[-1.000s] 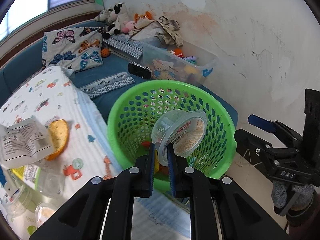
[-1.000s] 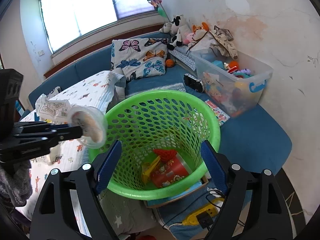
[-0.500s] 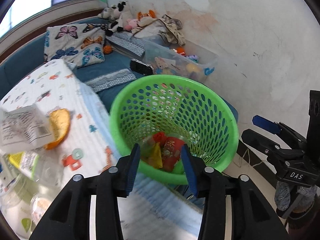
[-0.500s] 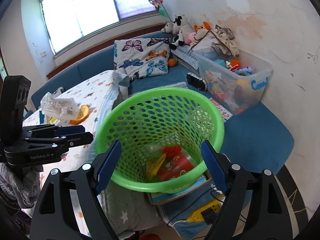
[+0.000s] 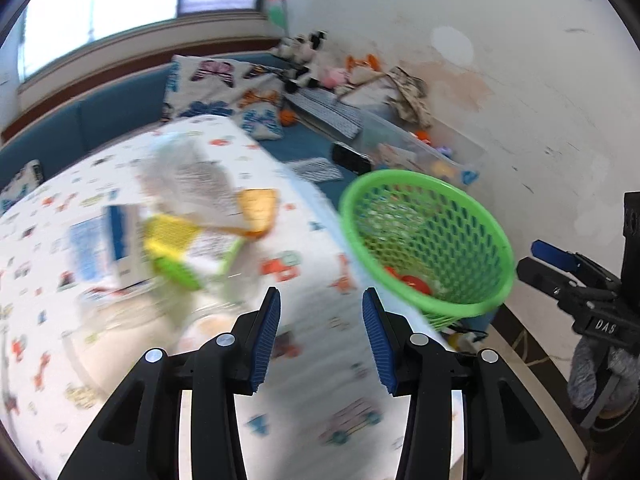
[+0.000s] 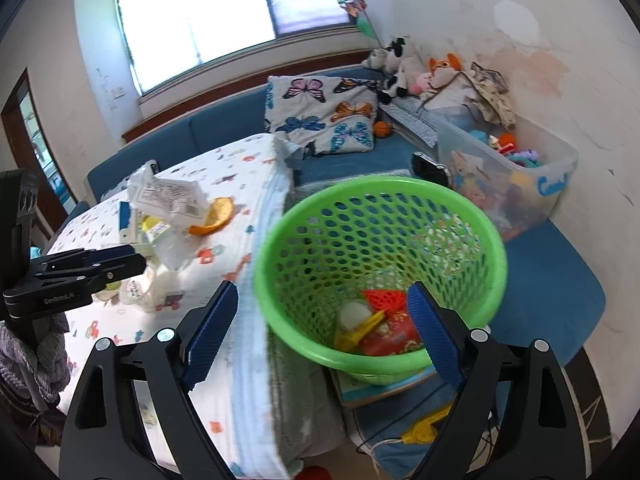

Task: Collect trash
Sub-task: 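Return both tools to the table and grasp the white paper cup with the left tool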

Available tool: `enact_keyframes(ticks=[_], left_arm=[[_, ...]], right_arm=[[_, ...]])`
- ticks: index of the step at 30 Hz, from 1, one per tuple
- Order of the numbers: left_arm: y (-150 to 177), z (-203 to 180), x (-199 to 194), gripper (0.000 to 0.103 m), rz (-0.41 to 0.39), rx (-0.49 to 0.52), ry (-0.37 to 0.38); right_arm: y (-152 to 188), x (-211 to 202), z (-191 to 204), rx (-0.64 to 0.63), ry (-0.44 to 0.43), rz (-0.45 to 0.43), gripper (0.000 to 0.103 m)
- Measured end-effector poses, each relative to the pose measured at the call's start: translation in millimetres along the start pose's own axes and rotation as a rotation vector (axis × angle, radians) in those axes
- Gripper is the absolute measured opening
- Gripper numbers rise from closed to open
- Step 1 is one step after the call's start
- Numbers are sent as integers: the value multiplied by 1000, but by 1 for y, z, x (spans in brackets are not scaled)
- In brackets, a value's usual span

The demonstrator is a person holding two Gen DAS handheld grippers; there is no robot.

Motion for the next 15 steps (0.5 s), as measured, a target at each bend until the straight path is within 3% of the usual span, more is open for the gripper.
enact_keyframes(ticks=[7,15], left_arm=[[25,64,-37,45,-48,-113,-100],[57,124,-42,45,-22,-253,-153]], right_arm=[[-2,9,34,-45,-47,7,86],[-4,16,63,-82,-84,19,86]])
Point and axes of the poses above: each gripper's, at about its wrist camera, not at the fingertips, and x roughly the way its jaws point, z to its left, y to its underside, the point moved 8 cm from there along x, roughly the way its jaws point, and after that the axes turned 2 degrees about z, right-handed, at the moved point
